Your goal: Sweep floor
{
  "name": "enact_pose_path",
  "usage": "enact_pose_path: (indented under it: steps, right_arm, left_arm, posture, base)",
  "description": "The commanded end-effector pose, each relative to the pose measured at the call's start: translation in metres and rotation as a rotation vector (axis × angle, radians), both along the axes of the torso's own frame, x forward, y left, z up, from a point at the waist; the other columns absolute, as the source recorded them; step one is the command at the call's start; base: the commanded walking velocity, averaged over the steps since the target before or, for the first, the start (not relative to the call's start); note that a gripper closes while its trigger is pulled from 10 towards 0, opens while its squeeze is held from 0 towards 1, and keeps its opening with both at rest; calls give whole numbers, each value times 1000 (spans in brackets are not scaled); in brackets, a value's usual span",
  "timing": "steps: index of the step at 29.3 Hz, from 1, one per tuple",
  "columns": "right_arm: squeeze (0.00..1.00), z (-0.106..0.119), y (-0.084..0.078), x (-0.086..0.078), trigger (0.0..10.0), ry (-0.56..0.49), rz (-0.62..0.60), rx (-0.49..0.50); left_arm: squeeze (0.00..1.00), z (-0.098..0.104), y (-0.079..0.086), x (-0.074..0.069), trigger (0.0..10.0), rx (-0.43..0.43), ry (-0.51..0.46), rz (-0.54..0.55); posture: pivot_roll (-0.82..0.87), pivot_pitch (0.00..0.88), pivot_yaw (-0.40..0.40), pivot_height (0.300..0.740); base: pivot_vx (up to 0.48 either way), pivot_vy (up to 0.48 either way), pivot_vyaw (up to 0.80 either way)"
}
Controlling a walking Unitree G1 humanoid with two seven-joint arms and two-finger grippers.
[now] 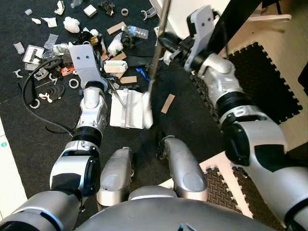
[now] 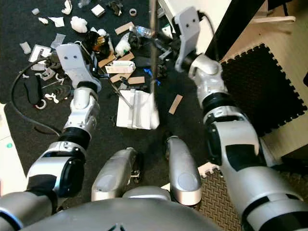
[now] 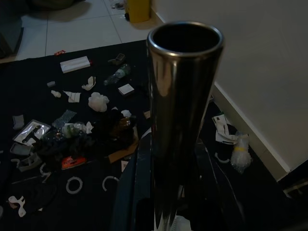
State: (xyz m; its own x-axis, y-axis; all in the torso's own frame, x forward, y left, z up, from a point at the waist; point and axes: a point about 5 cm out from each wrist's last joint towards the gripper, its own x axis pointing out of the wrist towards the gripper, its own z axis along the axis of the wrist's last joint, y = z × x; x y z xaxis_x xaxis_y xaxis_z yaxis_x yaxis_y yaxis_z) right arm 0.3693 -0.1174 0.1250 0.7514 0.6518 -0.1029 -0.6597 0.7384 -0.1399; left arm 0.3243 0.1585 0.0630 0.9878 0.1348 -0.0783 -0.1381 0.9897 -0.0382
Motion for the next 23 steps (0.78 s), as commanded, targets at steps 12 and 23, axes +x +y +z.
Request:
enact_pose_path:
  steps: [12,23]
  right_arm:
    - [0,-54,-27,-14,10000,35,-156,-627]
    - [0,-70,19,-32,10000,234,-54,-157]
  left_arm:
    - [0,-38,2,-23,10000,-9,180,19]
    - [0,-37,0,-22,10000,-9,180,13]
  posture:
    - [84,225,-10,740]
    - [83,222,-11,740]
  base:
    - [0,0,0]
    - [0,0,0]
